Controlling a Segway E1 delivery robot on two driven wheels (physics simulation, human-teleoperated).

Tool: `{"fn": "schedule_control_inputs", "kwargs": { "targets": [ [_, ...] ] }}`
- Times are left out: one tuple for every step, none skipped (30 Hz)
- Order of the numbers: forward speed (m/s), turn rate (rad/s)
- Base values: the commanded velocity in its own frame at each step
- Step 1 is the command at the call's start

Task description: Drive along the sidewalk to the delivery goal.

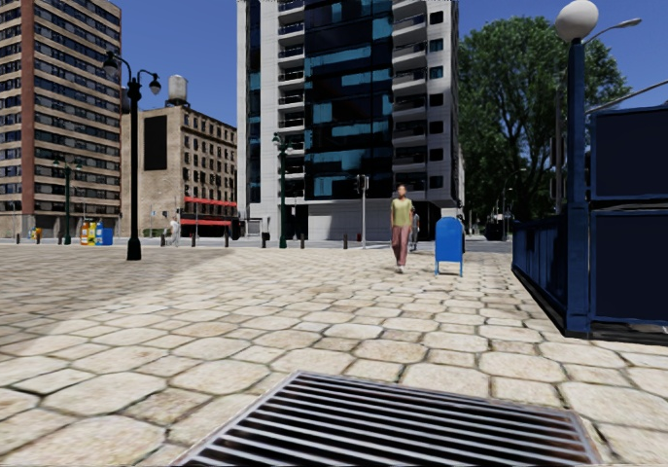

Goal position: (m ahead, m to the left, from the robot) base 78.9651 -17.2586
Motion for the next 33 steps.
{"fn": "schedule_control_inputs", "kwargs": {
  "targets": [
    [2.0, 0.35],
    [2.0, 0.35],
    [2.0, 0.35],
    [2.0, 0.35],
    [2.0, 0.35],
    [2.0, 0.35],
    [2.0, 0.35],
    [2.0, 0.35],
    [2.0, 0.35],
    [2.0, 0.35],
    [2.0, 0.35],
    [2.0, 0.35],
    [2.0, 0.35],
    [2.0, 0.34],
    [2.0, 0.0],
    [2.0, 0.0],
    [2.0, 0.0],
    [2.0, 0.0],
    [2.0, 0.0],
    [2.0, 0.0],
    [2.0, 0.0],
    [2.0, 0.0],
    [2.0, 0.0],
    [2.0, 0.0],
    [2.0, 0.0],
    [2.0, 0.0],
    [2.0, 0.0],
    [2.0, 0.0],
    [2.0, 0.0],
    [2.0, 0.0],
    [2.0, 0.0],
    [2.0, 0.0],
    [2.0, 0.0]
  ]
}}
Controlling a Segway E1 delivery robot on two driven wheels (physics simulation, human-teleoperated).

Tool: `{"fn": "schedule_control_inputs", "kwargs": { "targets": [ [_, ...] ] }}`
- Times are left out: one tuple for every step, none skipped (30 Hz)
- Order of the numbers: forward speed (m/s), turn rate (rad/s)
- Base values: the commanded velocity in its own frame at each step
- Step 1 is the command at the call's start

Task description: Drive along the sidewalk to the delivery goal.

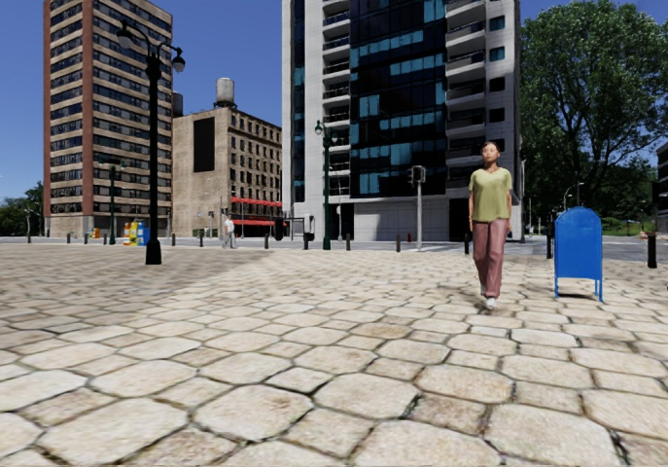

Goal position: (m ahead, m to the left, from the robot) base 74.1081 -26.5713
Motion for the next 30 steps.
{"fn": "schedule_control_inputs", "kwargs": {
  "targets": [
    [2.0, 0.0],
    [2.0, 0.0],
    [2.0, 0.0],
    [2.0, 0.0],
    [2.0, 0.0],
    [2.0, 0.0],
    [2.0, 0.0],
    [2.0, 0.0],
    [2.0, 0.0],
    [2.0, 0.0],
    [2.0, 0.0],
    [2.0, 0.0],
    [2.0, 0.0],
    [2.0, 0.0],
    [2.0, 0.0],
    [2.0, 0.0],
    [2.0, 0.0],
    [2.0, 0.0],
    [2.0, 0.0],
    [2.0, 0.0],
    [2.0, 0.0],
    [2.0, 0.0],
    [2.0, 0.0],
    [2.0, 0.0],
    [2.0, 0.0],
    [2.0, 0.0],
    [2.0, 0.0],
    [2.0, 0.0],
    [2.0, 0.0],
    [2.0, 0.0]
  ]
}}
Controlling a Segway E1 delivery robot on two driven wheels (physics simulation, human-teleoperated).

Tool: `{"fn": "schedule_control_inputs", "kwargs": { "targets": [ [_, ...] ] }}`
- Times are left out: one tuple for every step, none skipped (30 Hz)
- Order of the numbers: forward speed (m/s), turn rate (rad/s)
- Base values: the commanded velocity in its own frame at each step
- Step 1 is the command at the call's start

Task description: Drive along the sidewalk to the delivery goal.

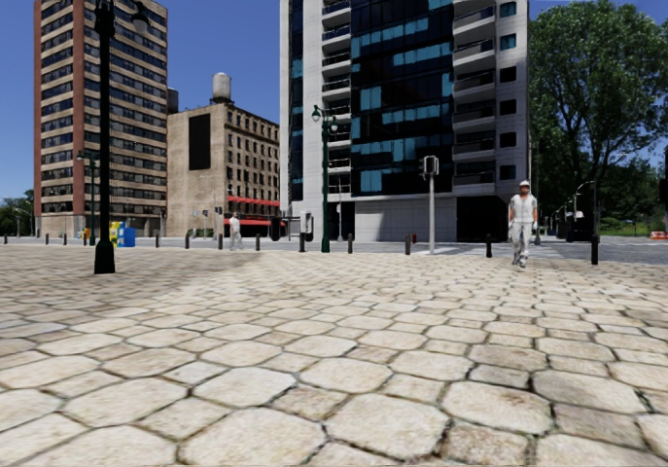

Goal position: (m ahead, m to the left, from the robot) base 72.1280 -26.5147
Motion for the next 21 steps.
{"fn": "schedule_control_inputs", "kwargs": {
  "targets": [
    [2.0, 0.0],
    [2.0, 0.0],
    [2.0, 0.0],
    [2.0, 0.0],
    [2.0, 0.0],
    [2.0, 0.0],
    [2.0, -0.08],
    [2.0, -0.16],
    [2.0, -0.22],
    [2.0, -0.22],
    [2.0, -0.24],
    [2.0, -0.29],
    [2.0, -0.37],
    [2.0, -0.37],
    [2.0, -0.39],
    [2.0, -0.39],
    [2.0, -0.4],
    [2.0, -0.4],
    [2.0, -0.4],
    [2.0, -0.41],
    [2.0, -0.42]
  ]
}}
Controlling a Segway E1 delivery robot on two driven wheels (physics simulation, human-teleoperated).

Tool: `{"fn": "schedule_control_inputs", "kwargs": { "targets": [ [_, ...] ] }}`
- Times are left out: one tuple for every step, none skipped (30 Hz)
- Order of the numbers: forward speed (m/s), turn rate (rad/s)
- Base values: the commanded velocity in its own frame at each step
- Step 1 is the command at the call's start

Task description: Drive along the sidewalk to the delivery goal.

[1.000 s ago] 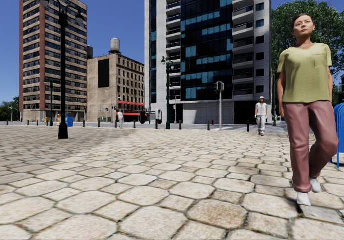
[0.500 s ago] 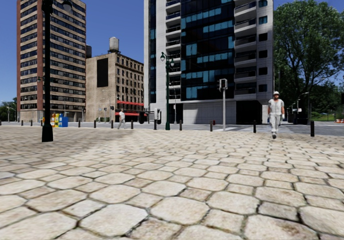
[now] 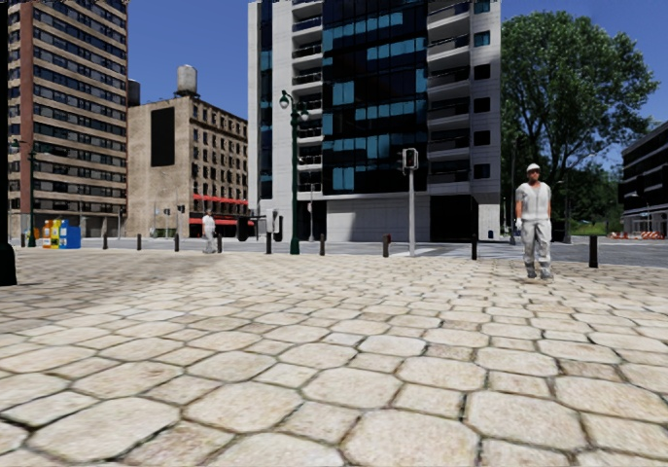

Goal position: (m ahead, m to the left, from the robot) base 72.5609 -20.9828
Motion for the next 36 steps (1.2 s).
{"fn": "schedule_control_inputs", "kwargs": {
  "targets": [
    [2.0, -0.42],
    [2.0, -0.42],
    [2.0, -0.42],
    [2.0, -0.42],
    [2.0, -0.42],
    [2.0, -0.42],
    [2.0, -0.42],
    [2.0, -0.42],
    [2.0, -0.42],
    [2.0, -0.42],
    [2.0, -0.44],
    [2.0, -0.47],
    [2.0, -0.47],
    [2.0, -0.47],
    [2.0, -0.48],
    [2.0, -0.48],
    [2.0, -0.48],
    [2.0, -0.48],
    [2.0, -0.48],
    [2.0, -0.48],
    [2.0, -0.48],
    [2.0, -0.48],
    [2.0, -0.48],
    [2.0, -0.48],
    [2.0, -0.48],
    [2.0, -0.48],
    [2.0, -0.48],
    [2.0, -0.48],
    [2.0, -0.48],
    [2.0, -0.48],
    [2.0, -0.48],
    [2.0, -0.48],
    [2.0, -0.48],
    [2.0, -0.48],
    [2.0, -0.48],
    [2.0, -0.48]
  ]
}}
